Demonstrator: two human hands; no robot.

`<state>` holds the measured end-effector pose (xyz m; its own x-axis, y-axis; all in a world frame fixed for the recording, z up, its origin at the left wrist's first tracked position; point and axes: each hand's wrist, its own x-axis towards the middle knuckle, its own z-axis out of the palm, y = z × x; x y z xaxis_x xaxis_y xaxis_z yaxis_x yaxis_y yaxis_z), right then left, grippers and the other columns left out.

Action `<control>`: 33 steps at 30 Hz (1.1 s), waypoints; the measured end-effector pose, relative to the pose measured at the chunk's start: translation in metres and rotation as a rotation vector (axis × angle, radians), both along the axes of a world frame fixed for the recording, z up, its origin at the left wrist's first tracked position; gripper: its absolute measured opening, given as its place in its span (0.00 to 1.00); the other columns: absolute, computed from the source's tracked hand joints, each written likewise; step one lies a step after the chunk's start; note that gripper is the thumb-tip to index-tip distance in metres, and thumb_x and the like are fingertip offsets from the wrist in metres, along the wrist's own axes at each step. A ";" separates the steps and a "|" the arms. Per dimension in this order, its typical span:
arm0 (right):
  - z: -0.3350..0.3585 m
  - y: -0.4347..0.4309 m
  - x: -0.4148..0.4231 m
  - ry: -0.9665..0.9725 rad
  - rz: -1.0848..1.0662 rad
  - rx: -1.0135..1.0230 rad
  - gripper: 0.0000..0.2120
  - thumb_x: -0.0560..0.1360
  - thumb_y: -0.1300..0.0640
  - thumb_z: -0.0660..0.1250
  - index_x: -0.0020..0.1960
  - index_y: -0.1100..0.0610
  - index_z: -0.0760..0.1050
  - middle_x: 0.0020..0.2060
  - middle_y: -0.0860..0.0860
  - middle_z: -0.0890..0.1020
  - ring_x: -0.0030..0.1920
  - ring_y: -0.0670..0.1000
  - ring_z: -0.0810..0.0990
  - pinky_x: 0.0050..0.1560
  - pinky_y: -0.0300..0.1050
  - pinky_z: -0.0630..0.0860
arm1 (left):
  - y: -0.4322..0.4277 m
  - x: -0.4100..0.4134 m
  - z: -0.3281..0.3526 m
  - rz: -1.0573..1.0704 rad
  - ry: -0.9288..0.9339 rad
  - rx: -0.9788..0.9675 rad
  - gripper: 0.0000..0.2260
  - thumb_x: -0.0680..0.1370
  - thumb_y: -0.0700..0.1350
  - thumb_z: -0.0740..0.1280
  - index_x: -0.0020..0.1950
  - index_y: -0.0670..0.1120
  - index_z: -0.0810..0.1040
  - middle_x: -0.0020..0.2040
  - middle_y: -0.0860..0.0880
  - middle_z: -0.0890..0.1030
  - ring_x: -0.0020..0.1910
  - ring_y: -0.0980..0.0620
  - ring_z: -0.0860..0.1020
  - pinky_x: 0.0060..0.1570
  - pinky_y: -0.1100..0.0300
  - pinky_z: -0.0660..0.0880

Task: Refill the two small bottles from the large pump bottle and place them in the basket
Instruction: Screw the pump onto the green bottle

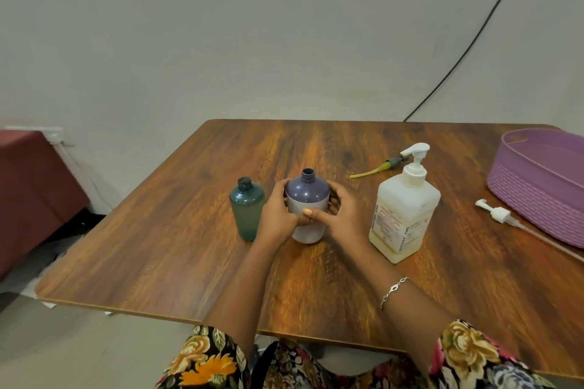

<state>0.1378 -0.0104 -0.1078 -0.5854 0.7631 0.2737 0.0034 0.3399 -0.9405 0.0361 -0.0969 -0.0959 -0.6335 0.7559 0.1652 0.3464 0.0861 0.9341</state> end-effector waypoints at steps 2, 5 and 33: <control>-0.003 0.000 -0.001 -0.005 0.002 0.006 0.32 0.63 0.59 0.77 0.64 0.56 0.70 0.59 0.52 0.77 0.59 0.50 0.75 0.58 0.47 0.75 | -0.001 -0.002 -0.001 0.003 0.011 -0.006 0.33 0.66 0.36 0.76 0.67 0.46 0.66 0.57 0.53 0.74 0.54 0.56 0.72 0.43 0.77 0.69; -0.009 -0.002 -0.002 0.002 0.009 0.006 0.31 0.63 0.59 0.77 0.63 0.55 0.70 0.57 0.50 0.76 0.59 0.50 0.75 0.58 0.48 0.75 | -0.002 -0.003 -0.005 0.002 0.014 -0.010 0.33 0.65 0.36 0.76 0.67 0.46 0.67 0.57 0.54 0.74 0.53 0.58 0.72 0.42 0.80 0.68; -0.012 -0.021 0.026 -0.009 -0.158 0.455 0.23 0.72 0.56 0.69 0.65 0.54 0.69 0.61 0.48 0.74 0.59 0.40 0.70 0.55 0.23 0.64 | -0.012 0.057 -0.005 0.248 0.655 0.083 0.34 0.73 0.32 0.65 0.74 0.42 0.51 0.75 0.47 0.49 0.75 0.50 0.48 0.74 0.55 0.44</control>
<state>0.1637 -0.0314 -0.1196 -0.4758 0.6465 0.5963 0.0954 0.7120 -0.6957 0.0935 -0.1086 -0.1010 -0.5363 0.5702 0.6223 0.8188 0.1727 0.5474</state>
